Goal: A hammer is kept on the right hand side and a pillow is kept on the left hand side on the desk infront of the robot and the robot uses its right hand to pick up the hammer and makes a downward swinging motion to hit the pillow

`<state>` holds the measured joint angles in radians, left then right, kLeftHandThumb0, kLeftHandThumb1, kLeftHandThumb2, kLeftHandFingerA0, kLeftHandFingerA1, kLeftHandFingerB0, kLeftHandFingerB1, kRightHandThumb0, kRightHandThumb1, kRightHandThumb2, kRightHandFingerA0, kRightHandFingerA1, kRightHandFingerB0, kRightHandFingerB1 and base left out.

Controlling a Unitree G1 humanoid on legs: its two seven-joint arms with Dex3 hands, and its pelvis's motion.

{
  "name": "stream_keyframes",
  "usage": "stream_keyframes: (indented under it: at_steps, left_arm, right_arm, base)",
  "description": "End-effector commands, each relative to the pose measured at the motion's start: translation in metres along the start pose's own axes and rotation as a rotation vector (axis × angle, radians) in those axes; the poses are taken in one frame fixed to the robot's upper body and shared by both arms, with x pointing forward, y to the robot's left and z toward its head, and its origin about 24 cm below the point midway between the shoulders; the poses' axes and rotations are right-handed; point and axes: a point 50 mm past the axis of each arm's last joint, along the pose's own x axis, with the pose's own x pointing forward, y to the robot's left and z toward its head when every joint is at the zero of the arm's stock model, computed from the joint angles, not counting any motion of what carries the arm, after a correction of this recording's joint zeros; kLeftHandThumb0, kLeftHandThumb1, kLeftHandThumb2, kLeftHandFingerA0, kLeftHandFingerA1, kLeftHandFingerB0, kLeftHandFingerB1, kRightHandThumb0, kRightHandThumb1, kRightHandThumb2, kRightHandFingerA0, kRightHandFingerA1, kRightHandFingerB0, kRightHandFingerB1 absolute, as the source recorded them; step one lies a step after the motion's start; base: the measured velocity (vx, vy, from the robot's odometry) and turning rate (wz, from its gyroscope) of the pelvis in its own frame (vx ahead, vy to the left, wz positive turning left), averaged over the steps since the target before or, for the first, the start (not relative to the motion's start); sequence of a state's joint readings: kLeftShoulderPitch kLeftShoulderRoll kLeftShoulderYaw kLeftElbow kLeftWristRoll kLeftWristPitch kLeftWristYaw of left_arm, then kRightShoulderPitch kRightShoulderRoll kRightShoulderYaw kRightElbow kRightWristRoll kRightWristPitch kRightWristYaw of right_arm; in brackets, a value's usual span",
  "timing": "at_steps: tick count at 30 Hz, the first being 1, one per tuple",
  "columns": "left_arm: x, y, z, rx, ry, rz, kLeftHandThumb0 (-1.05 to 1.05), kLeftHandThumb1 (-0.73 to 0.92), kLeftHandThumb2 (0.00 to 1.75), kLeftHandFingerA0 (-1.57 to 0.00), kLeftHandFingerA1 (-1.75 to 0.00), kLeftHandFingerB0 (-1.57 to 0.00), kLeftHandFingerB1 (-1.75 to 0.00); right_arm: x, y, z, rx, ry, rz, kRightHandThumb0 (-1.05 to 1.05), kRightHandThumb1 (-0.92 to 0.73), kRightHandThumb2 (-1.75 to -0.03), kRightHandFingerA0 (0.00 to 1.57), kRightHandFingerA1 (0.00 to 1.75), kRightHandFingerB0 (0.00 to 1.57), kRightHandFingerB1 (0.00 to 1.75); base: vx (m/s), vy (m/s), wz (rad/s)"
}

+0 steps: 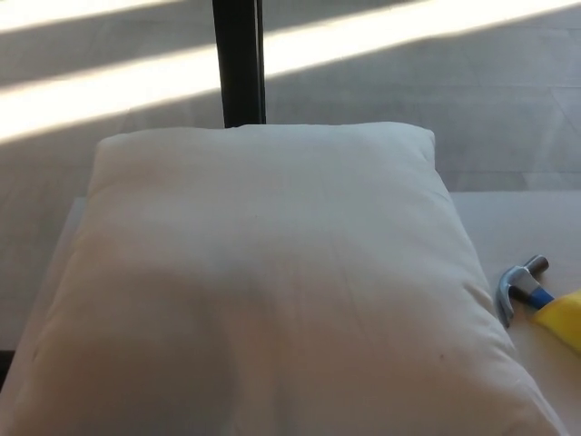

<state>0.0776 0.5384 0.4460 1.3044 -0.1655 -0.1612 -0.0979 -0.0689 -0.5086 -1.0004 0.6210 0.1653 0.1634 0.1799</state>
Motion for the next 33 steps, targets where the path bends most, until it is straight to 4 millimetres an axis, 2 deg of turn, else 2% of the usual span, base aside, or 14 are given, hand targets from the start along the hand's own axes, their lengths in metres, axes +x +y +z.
stream_keyframes:
  at_steps: [1,2,3,5,6,7,8,9,10,18,20,24,28,33]
  left_arm:
    - [-0.001,0.009,0.001,0.013,0.004,0.028,-0.61,0.75,0.62,-0.56,-0.62,-0.65,-0.51]
    - [-0.001,0.009,0.001,0.015,0.0,0.018,-0.6,0.76,0.63,-0.58,-0.62,-0.62,-0.5]
    - [-0.001,0.009,0.001,0.009,-0.001,0.013,-0.6,0.76,0.63,-0.58,-0.61,-0.61,-0.5]
    - [-0.001,0.005,0.0,-0.019,-0.001,0.002,-0.59,0.75,0.62,-0.59,-0.61,-0.58,-0.49]
    - [-0.001,0.003,-0.002,-0.014,-0.001,0.0,-0.59,0.75,0.62,-0.62,-0.62,-0.59,-0.5]
    - [-0.001,0.003,-0.003,-0.039,0.011,0.015,-0.6,0.73,0.62,-0.66,-0.62,-0.64,-0.52]
    - [-0.001,0.004,-0.004,-0.047,0.012,0.015,-0.6,0.73,0.62,-0.64,-0.64,-0.67,-0.54]
    - [-0.002,0.003,-0.005,-0.026,0.005,0.015,-0.6,0.74,0.62,-0.65,-0.64,-0.65,-0.53]
    - [-0.002,0.003,-0.005,-0.032,0.012,0.014,-0.59,0.74,0.62,-0.65,-0.63,-0.64,-0.52]
    - [-0.002,0.005,-0.005,0.01,0.012,0.005,-0.59,0.76,0.62,-0.61,-0.63,-0.59,-0.5]
    - [-0.002,0.005,-0.006,0.017,0.011,0.01,-0.6,0.76,0.62,-0.59,-0.62,-0.6,-0.5]
    - [-0.002,0.003,-0.007,0.009,0.019,0.01,-0.59,0.75,0.62,-0.59,-0.62,-0.6,-0.5]
    - [-0.002,0.003,-0.008,-0.003,0.023,0.011,-0.6,0.75,0.62,-0.6,-0.62,-0.6,-0.5]
    - [-0.002,0.004,-0.006,0.031,0.018,-0.009,-0.6,0.78,0.63,-0.58,-0.6,-0.56,-0.48]
  right_arm:
    - [0.003,0.01,-0.053,0.507,0.312,-0.32,-0.46,-0.54,-0.85,0.0,0.25,0.15,0.46]
    - [0.003,0.016,-0.06,0.486,0.328,-0.3,-0.46,-0.68,-0.84,0.0,0.14,0.05,0.34]
    - [0.002,0.017,-0.063,0.466,0.334,-0.298,-0.41,-0.79,-0.64,0.0,0.25,0.06,0.3]
    - [-0.002,0.019,-0.073,0.43,0.364,-0.332,-0.42,-0.78,-0.63,0.0,0.29,0.09,0.31]
    - [-0.008,0.027,-0.089,0.457,0.424,-0.288,-0.47,-0.8,-0.63,0.0,0.19,0.01,0.24]
    - [-0.015,0.036,-0.105,0.442,0.516,-0.229,-0.55,-0.81,-0.78,0.07,0.27,0.11,0.35]
    - [-0.018,0.039,-0.112,0.364,0.567,-0.202,-0.54,-0.85,-0.65,0.29,0.64,0.19,0.34]
    - [-0.023,0.041,-0.119,0.362,0.58,-0.187,-0.59,-0.69,-0.92,0.25,0.59,0.16,0.46]
    - [-0.025,0.041,-0.123,0.337,0.581,-0.177,-0.56,-0.82,-0.64,0.32,0.55,0.24,0.39]
    - [-0.036,0.04,-0.136,0.302,0.538,-0.129,-0.51,-0.76,-0.62,0.38,0.49,0.3,0.36]
    - [-0.037,0.04,-0.138,0.308,0.531,-0.128,-0.48,-0.78,-0.63,0.4,0.55,0.4,0.43]
    - [-0.036,0.04,-0.135,0.289,0.521,-0.118,-0.48,-0.78,-0.63,0.43,0.55,0.37,0.4]
    - [-0.036,0.042,-0.136,0.343,0.52,-0.11,-0.52,-0.76,-0.63,0.38,0.48,0.47,0.5]
    - [-0.038,0.045,-0.14,0.315,0.529,-0.07,-0.52,-0.75,-0.62,0.47,0.5,0.37,0.4]
  base:
    - [0.0,0.0,0.0]
    - [0.0,0.0,0.0]
    - [0.0,0.0,0.0]
    - [0.0,0.0,0.0]
    - [0.0,0.0,0.0]
    - [0.0,0.0,0.0]
    - [0.0,0.0,0.0]
    - [0.0,0.0,0.0]
    - [0.0,0.0,0.0]
    - [0.0,0.0,0.0]
    - [0.0,0.0,0.0]
    - [0.0,0.0,0.0]
    - [0.0,0.0,0.0]
    - [0.0,0.0,0.0]
